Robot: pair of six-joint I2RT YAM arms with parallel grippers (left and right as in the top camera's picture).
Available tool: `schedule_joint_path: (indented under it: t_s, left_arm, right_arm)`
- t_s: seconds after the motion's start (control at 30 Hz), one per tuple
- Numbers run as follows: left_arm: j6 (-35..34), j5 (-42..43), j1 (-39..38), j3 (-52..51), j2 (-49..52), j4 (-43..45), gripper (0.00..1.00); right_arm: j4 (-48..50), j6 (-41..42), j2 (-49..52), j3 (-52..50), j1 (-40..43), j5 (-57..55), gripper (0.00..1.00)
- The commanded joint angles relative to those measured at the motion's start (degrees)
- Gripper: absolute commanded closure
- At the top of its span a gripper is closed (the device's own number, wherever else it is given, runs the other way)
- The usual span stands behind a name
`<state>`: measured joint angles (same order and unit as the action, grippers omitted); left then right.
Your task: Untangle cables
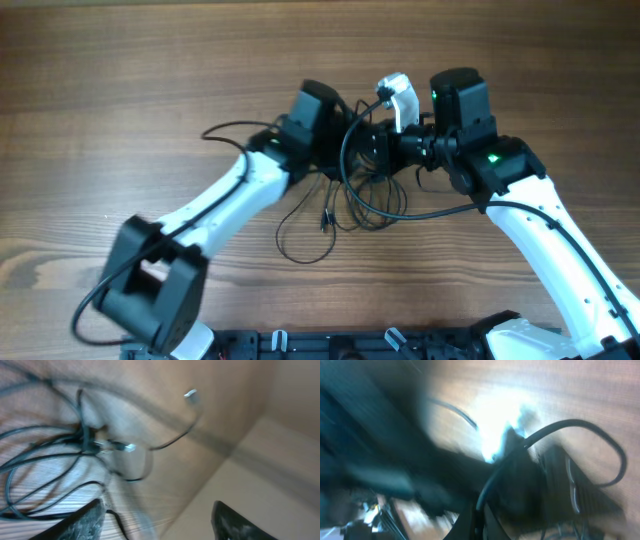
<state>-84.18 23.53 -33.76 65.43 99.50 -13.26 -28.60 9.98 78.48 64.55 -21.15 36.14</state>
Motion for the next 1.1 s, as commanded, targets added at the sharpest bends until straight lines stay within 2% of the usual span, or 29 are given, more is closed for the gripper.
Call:
schedule_joint_path:
  t_s: [0.0, 0.1, 0.27, 0.3, 0.4, 0.5, 0.63, 0.77, 0.93, 1.0, 1.07]
  left_arm:
    - [1.4, 1.1, -3.7, 0.2, 6.8, -0.8, 0.64]
    - [2.5, 1.0, -2.5, 0.2, 9.4, -3.3, 0.96]
    - [20.7, -2.7, 5.4, 0.2, 9.4, -15.3, 0.96]
    - [26.1, -3.3, 10.7, 0.2, 9.4, -20.0, 0.96]
    - [32.5, -3.7, 19.8, 0.2, 9.4, -24.4, 0.96]
    - [34.5, -5.3, 25.7, 0.2, 9.4, -25.0, 0.96]
    - [34.5, -15.5, 29.3, 0.2, 9.4, -27.9, 0.96]
    - [34.5, -19.2, 33.2, 0.2, 9.4, -30.5, 0.96]
    - [34.5, -23.8, 34.7, 0.2, 9.4, -31.3, 0.96]
    - [34.4, -22.5, 33.9, 0.2, 9.4, -29.5, 0.96]
    - [34.3, -21.5, 32.3, 0.2, 9.4, -27.1, 0.96]
  right_arm:
    - [0.7, 0.7, -0.6, 1.1, 2.3, -0.5, 0.96]
    - [0.9, 3.6, -3.4, 2.2, 13.1, -0.5, 0.96]
    - [-1.0, 7.6, -6.4, 2.2, 33.9, -0.2, 0.96]
    - [-1.0, 8.4, -6.6, 2.2, 39.4, 1.6, 0.96]
    - [-0.7, 8.7, -6.7, 2.2, 47.3, 4.9, 0.96]
    - [-0.1, 8.6, -6.7, 2.2, 48.1, 5.4, 0.96]
    - [7.1, 8.8, -6.7, 2.2, 48.2, 5.2, 0.96]
    - [12.7, 21.6, -6.8, 2.2, 49.6, -1.8, 0.96]
    - [25.9, 27.0, -7.8, 2.2, 51.3, -1.5, 0.96]
    - [17.7, 27.1, -6.9, 2.2, 48.6, -0.2, 0.96]
    - [7.8, 20.5, -4.6, 2.1, 43.7, -0.1, 0.96]
